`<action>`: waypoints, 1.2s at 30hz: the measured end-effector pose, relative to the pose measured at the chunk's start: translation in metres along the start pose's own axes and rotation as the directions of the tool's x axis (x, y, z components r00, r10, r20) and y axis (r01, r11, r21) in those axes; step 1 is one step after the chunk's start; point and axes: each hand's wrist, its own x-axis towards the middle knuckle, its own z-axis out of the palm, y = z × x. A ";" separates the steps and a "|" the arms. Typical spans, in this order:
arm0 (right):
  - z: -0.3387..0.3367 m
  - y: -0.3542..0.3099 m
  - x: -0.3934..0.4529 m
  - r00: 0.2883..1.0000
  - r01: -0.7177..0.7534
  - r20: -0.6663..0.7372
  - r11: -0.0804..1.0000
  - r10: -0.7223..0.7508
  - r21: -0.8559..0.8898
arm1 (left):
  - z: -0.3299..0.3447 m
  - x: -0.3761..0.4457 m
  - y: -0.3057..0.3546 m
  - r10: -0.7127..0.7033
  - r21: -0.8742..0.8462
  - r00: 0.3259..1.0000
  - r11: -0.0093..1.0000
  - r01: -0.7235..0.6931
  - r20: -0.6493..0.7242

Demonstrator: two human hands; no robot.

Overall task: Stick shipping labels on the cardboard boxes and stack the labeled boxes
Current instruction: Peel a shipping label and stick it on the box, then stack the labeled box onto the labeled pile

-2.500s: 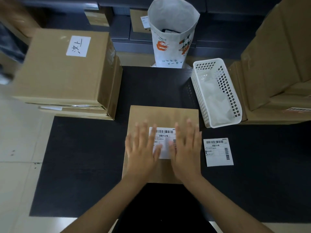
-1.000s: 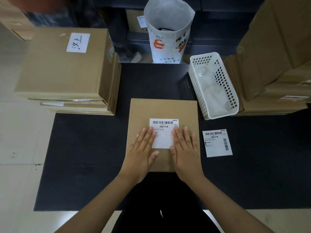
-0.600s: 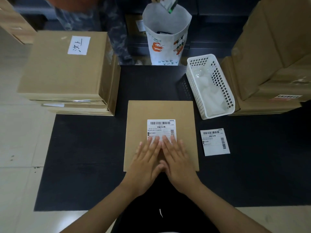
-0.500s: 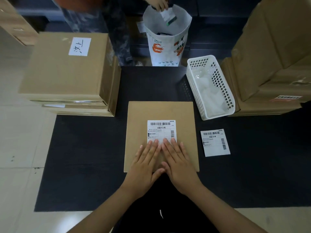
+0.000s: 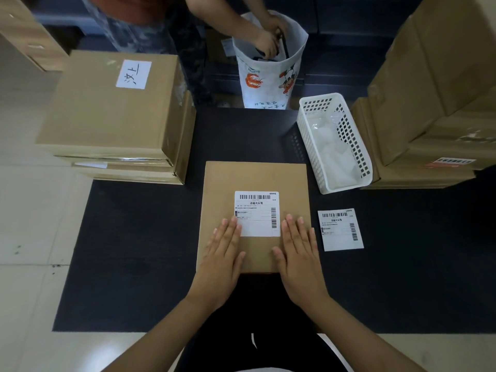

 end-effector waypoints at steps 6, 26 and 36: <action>-0.013 -0.004 0.010 0.933 -0.290 -0.141 0.923 0.332 0.253 | -0.017 0.002 -0.022 -0.385 -0.198 0.910 0.914 0.354 -0.151; -0.009 -0.026 -0.004 0.823 -0.502 0.020 0.710 0.568 0.495 | -0.042 -0.016 -0.018 -0.609 -0.733 0.790 0.507 0.454 0.068; -0.055 0.041 -0.074 0.808 -0.436 -0.083 0.687 0.584 0.581 | -0.024 -0.035 0.089 -0.550 -0.739 0.834 0.575 0.350 -0.033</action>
